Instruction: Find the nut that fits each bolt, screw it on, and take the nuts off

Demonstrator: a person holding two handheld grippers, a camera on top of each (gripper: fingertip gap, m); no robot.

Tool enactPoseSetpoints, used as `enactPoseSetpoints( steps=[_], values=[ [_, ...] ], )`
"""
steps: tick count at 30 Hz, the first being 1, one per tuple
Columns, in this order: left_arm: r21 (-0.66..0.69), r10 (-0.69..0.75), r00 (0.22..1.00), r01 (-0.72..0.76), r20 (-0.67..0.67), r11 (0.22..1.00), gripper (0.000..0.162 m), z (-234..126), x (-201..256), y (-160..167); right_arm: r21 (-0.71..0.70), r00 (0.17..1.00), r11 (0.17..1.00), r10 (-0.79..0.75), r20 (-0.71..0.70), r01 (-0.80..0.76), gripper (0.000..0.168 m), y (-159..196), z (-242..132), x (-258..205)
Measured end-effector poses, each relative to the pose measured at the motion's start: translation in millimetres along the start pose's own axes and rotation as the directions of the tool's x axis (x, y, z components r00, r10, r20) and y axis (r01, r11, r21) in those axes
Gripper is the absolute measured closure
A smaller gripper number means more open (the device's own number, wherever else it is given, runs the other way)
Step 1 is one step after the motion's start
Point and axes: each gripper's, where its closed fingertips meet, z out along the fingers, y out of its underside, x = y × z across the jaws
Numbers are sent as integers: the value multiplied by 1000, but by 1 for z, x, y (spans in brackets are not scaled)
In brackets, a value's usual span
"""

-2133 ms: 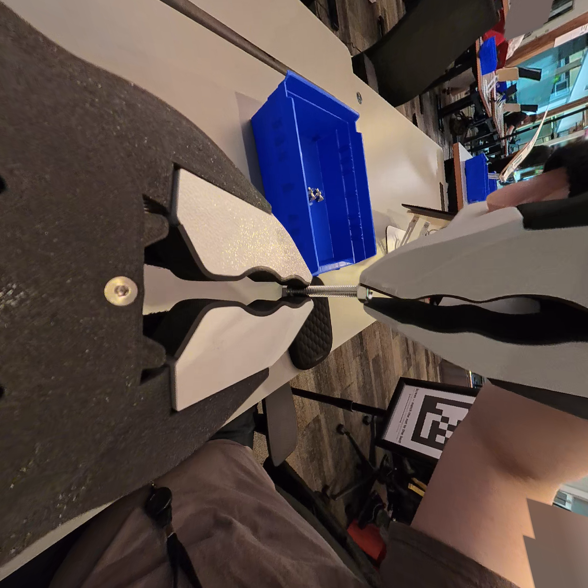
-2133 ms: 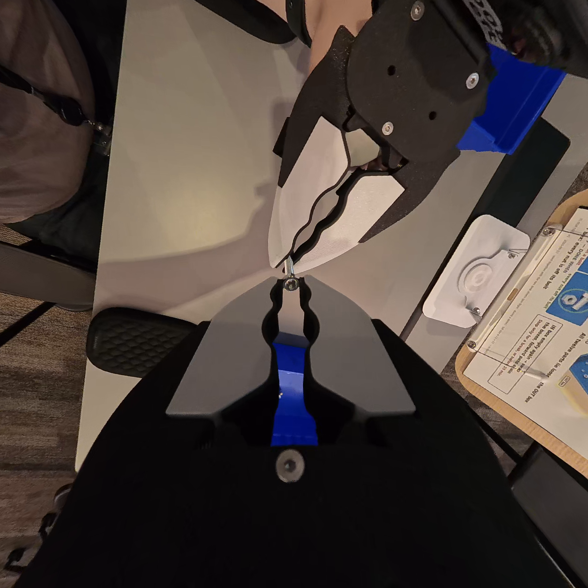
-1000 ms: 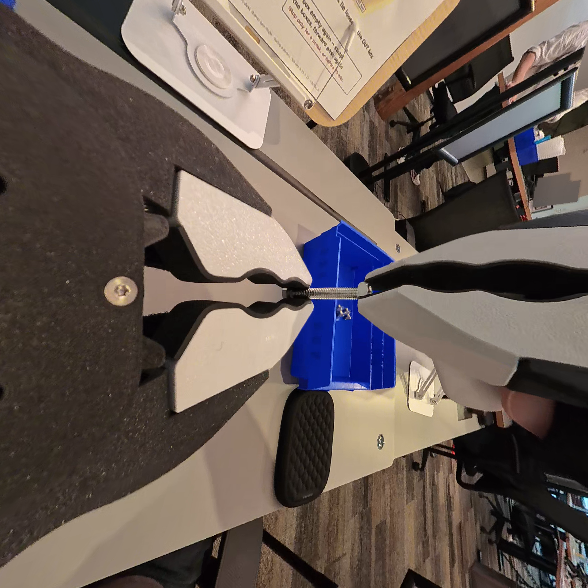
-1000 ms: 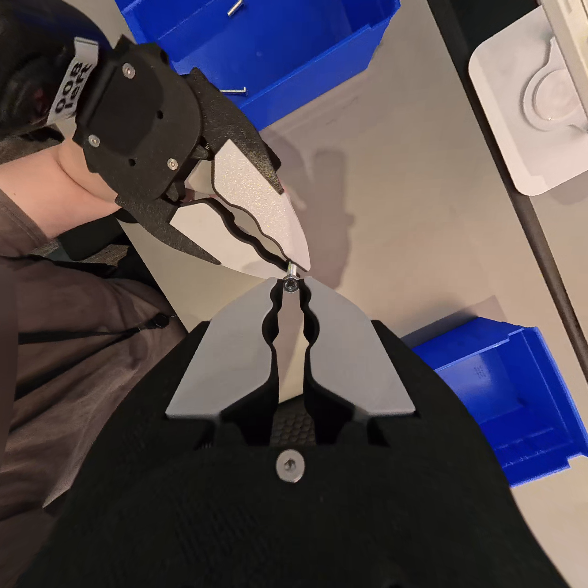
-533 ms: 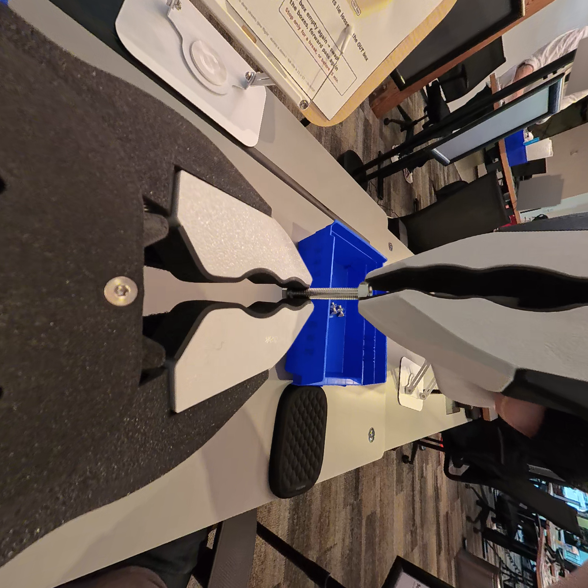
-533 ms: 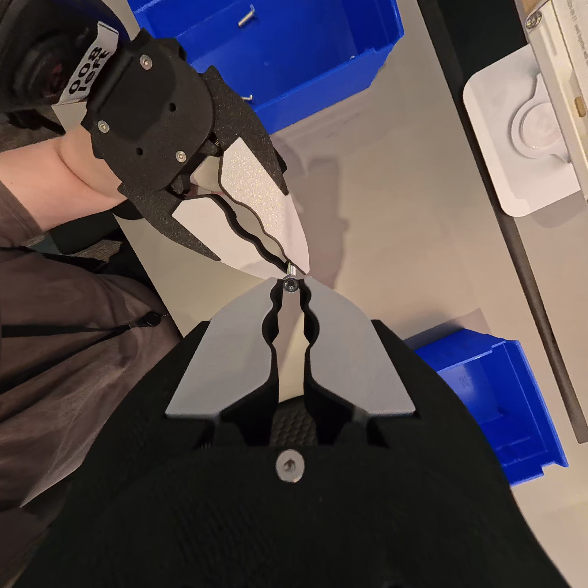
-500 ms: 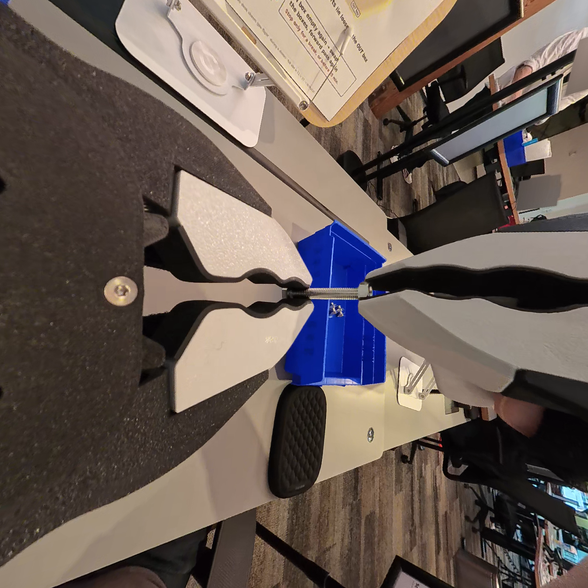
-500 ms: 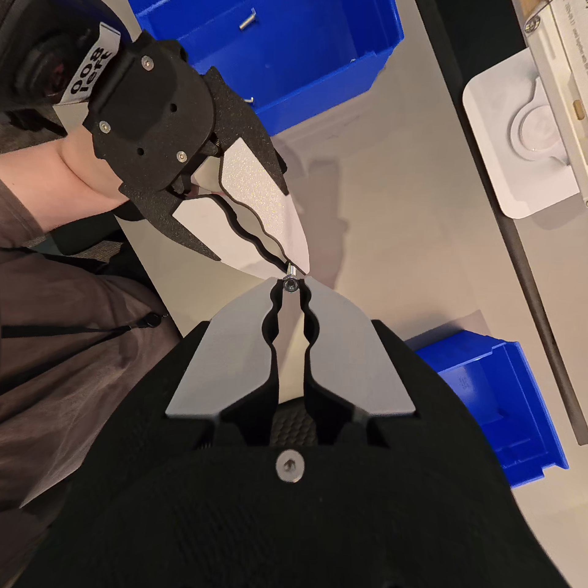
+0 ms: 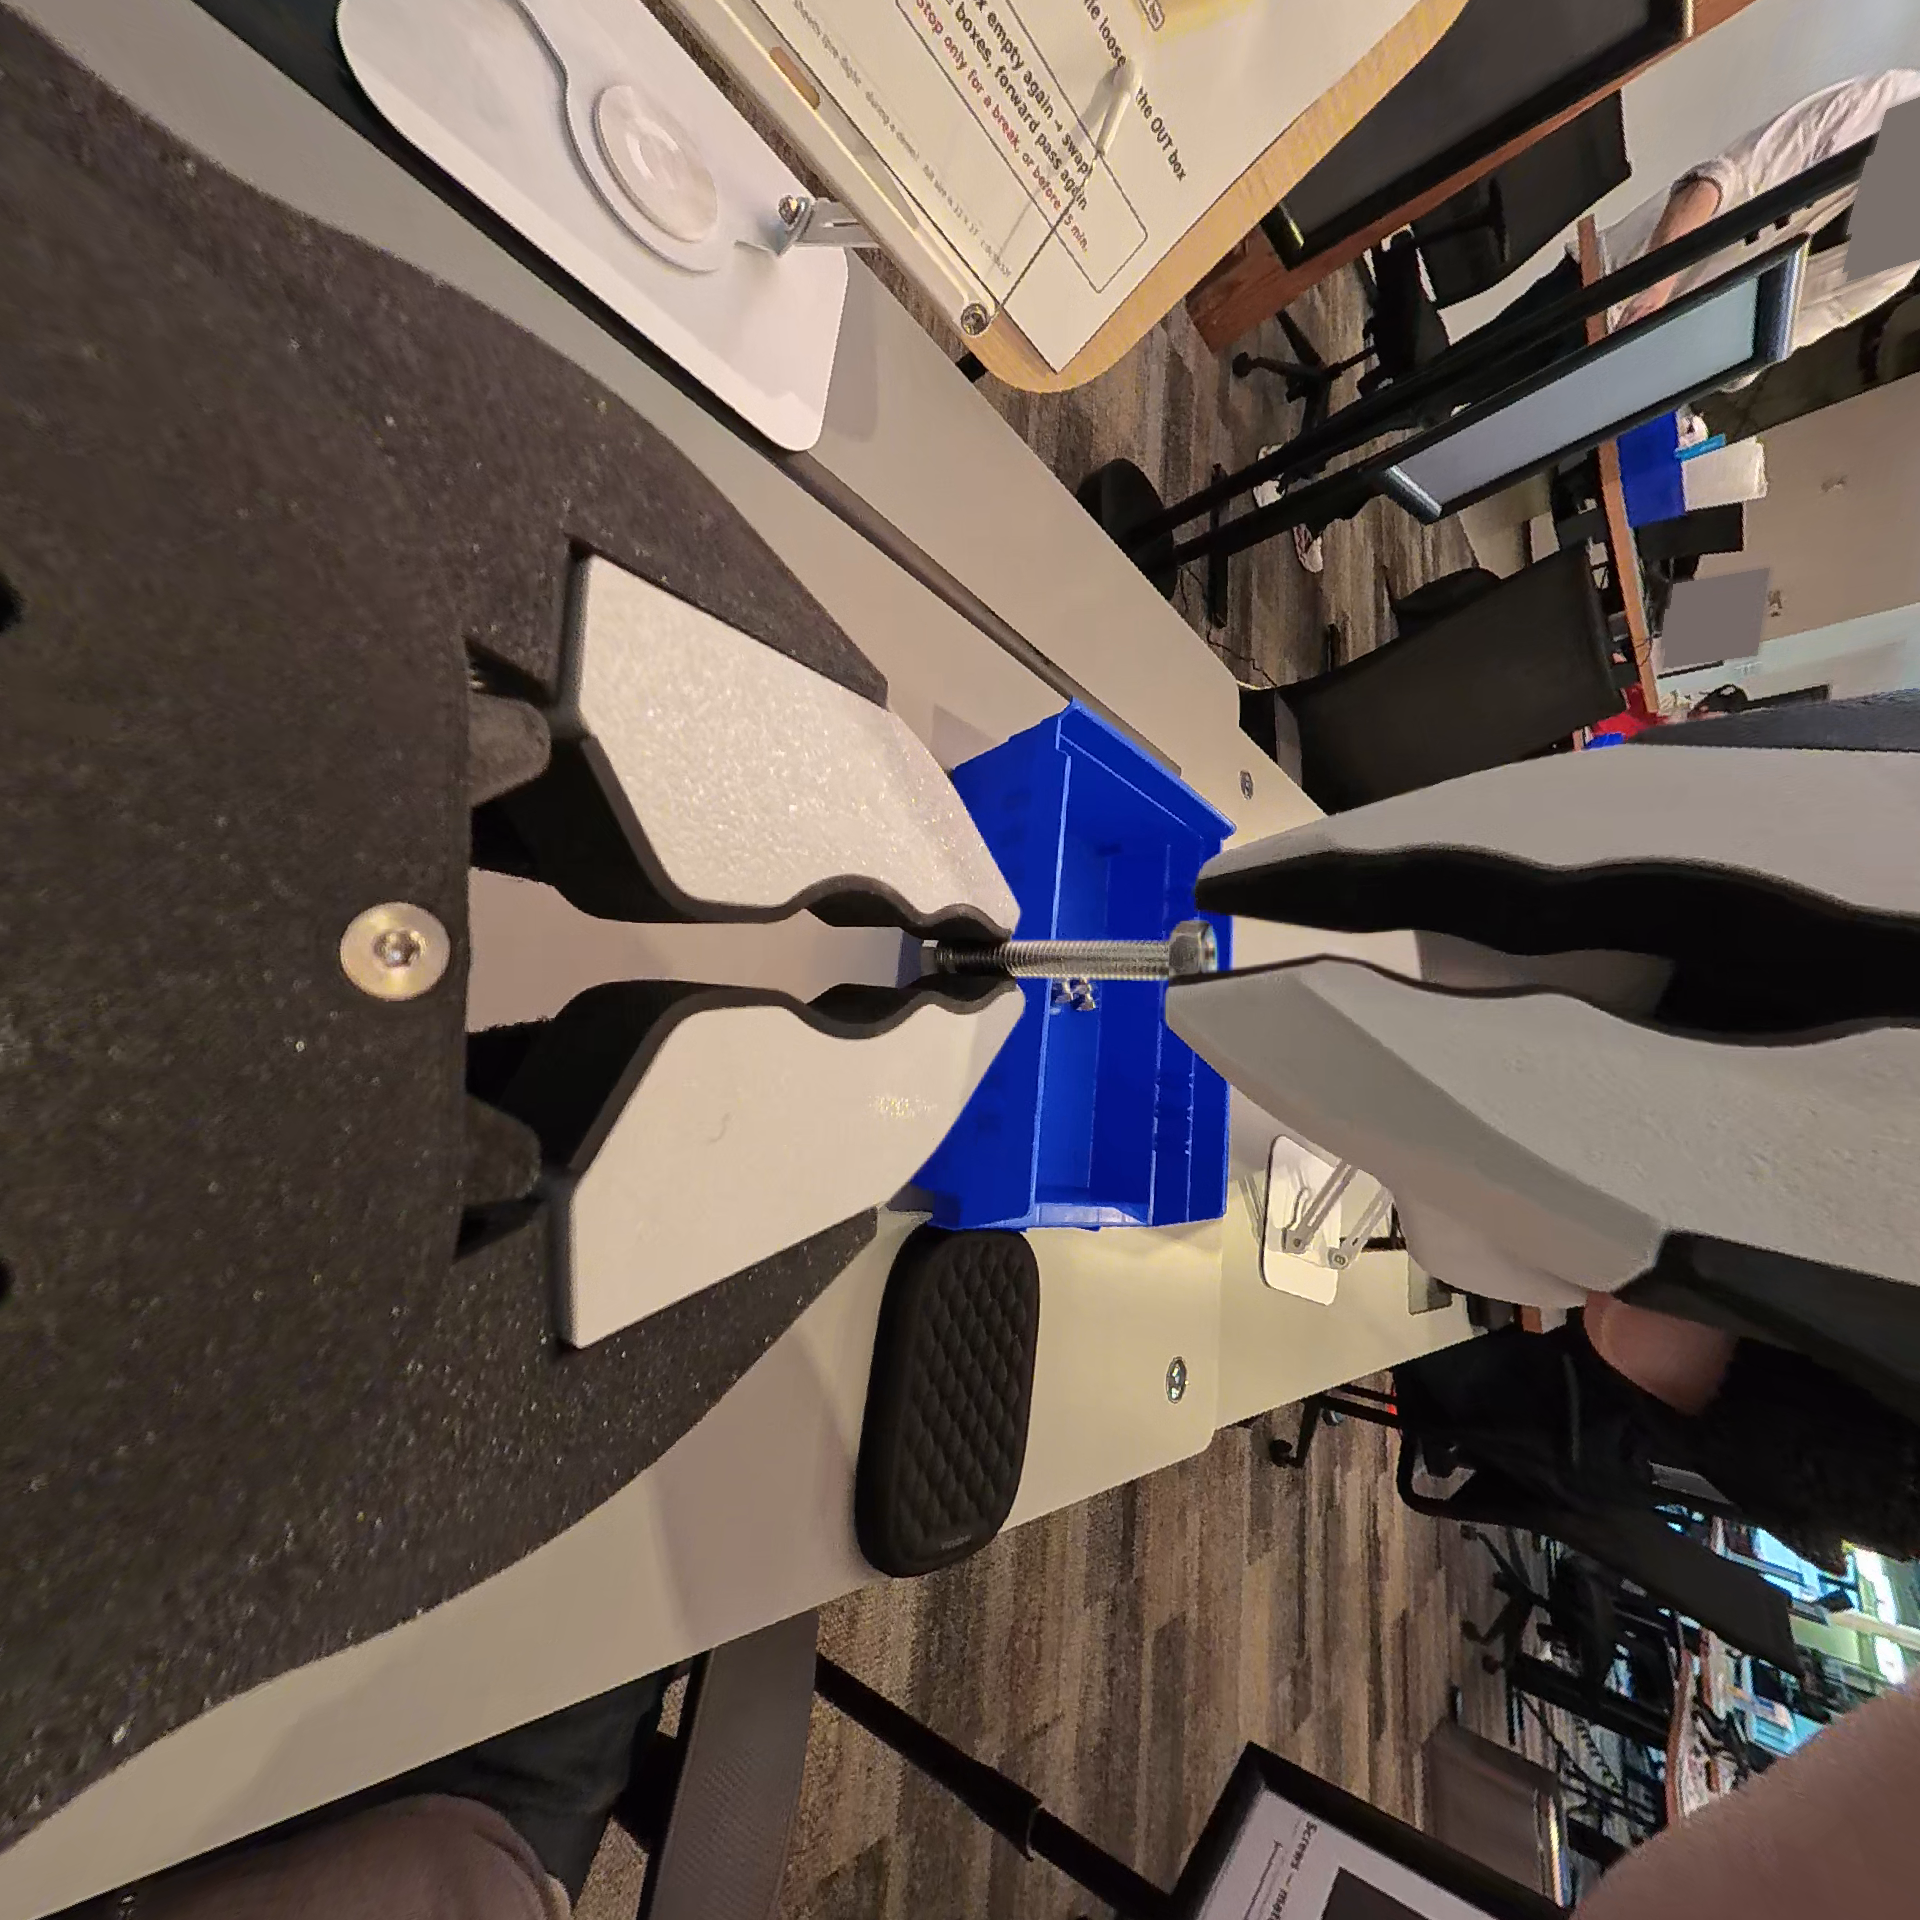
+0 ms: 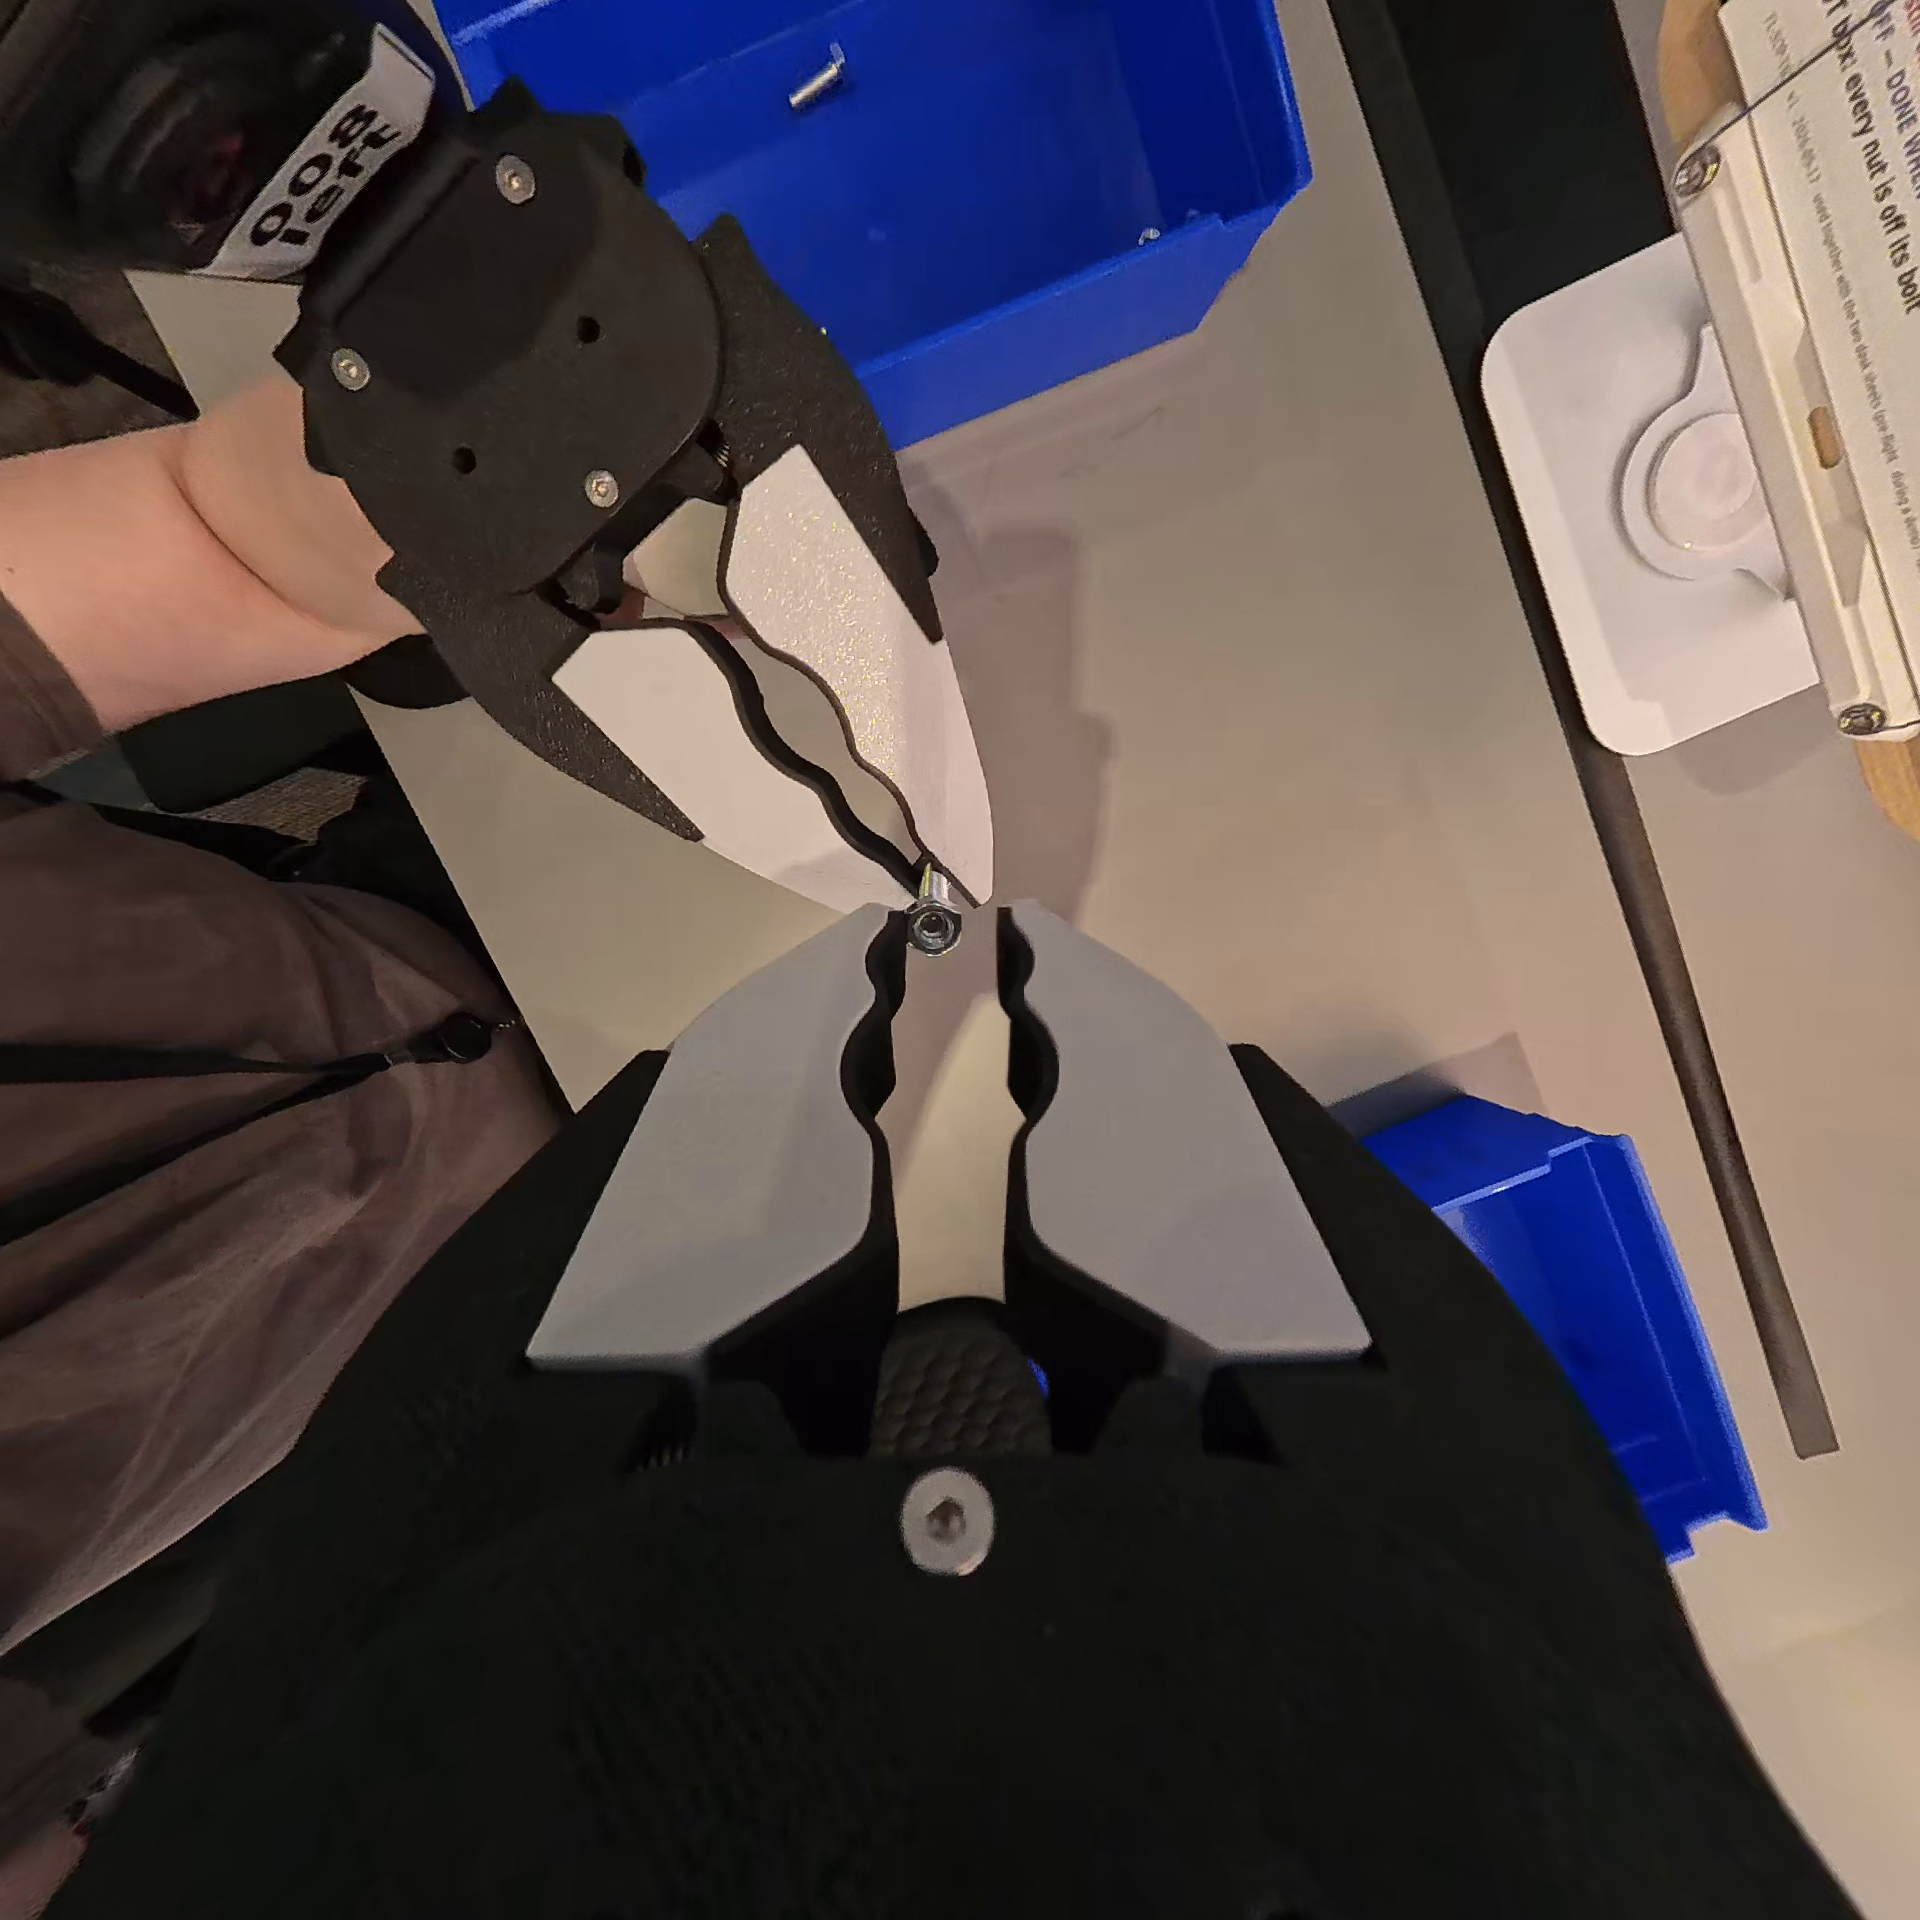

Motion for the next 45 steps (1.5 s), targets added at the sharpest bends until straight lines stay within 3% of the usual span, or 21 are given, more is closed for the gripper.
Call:
enactPoseSetpoints(
  steps=[5,10,14,17,19,21,22,24,27,30,33,37,40,45],
  values=[
    [26,-21,999,22,-26,999,157,-4,1,-5,90,998,994,-54,-22,56,137,-8,-11,-1],
    [42,-60,997,63,-56,997,157,-7,1,-7,369,999,928,-49,6,44,139,-20,-33,-2],
    [6,-70,998,70,-5,998,157,-7,-14,4,494,994,869,31,-106,25,140,12,-22,23],
    [4,-99,995,99,0,995,157,-10,-19,5,620,975,785,152,-162,-19,143,54,-14,46],
    [-4,-89,996,89,21,996,157,-11,-24,7,758,938,650,295,-183,-57,153,73,-25,69],
    [-6,-98,995,98,35,995,157,-12,-29,9,860,940,509,314,-131,-49,158,74,-35,72],
    [-7,-105,994,105,40,994,157,-13,-32,10,867,943,494,313,-108,-65,157,73,-31,74],
    [-12,-119,992,119,50,993,157,-14,-37,13,804,958,588,271,-88,-92,156,75,-7,74],
    [-18,-123,991,124,62,992,157,-15,-42,16,660,958,749,230,-171,-62,156,88,26,86],
    [-24,-123,989,126,85,992,157,-17,-49,18,610,971,788,203,-128,-84,165,96,43,79],
    [-18,-132,987,134,97,991,157,-22,-54,18,521,989,852,-32,143,-48,167,103,69,6],
    [8,-142,984,141,104,990,157,-33,-58,13,359,900,914,-306,310,188,167,138,131,-95],
    [29,-142,983,139,114,990,157,-41,-61,7,218,926,948,-284,247,233,167,164,182,-108],
    [69,-140,983,132,122,989,157,-56,-62,-3,273,949,957,-175,261,102,167,163,209,-108]
  ],
)
